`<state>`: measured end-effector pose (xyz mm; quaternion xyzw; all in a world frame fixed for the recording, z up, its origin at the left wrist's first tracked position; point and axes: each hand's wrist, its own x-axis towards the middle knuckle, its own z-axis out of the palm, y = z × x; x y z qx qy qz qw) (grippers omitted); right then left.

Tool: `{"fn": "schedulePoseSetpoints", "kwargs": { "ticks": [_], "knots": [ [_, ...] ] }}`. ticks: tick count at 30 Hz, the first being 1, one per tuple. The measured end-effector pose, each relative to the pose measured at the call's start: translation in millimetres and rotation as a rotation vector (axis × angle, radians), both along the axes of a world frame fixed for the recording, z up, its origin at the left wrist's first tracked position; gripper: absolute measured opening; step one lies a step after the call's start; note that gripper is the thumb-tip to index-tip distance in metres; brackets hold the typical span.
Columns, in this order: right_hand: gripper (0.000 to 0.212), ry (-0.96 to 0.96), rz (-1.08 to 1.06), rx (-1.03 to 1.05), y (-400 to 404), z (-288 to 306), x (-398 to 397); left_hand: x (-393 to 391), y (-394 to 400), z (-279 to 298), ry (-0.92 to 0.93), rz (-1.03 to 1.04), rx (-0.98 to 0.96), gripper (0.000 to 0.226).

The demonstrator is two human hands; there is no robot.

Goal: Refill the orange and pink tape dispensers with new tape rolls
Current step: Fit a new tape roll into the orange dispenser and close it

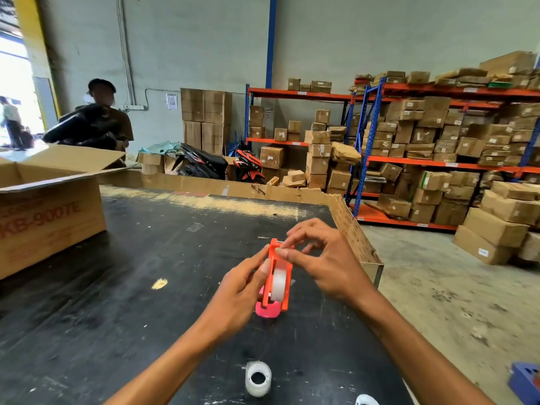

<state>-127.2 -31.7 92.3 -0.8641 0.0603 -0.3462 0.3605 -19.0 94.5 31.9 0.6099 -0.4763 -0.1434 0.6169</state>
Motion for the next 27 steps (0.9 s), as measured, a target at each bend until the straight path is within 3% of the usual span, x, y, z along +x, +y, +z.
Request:
{"fn": "schedulePoseSetpoints", "kwargs": {
  "ticks": [6, 12, 27],
  "knots": [
    [0.014, 0.103, 0.043, 0.137, -9.3, 16.1, 8.9, -0.8, 0.6, -0.9, -0.039, -0.001, -0.001, 0.036],
    [0.007, 0.179, 0.052, 0.296, -7.0, 25.1, 9.1, -2.1, -2.0, 1.4, 0.005, -0.06, -0.027, 0.037],
    [0.009, 0.321, 0.062, 0.488, -26.3, 33.8, 5.1, -9.8, -2.4, 1.7, -0.061, -0.099, -0.01, 0.038]
  ]
}}
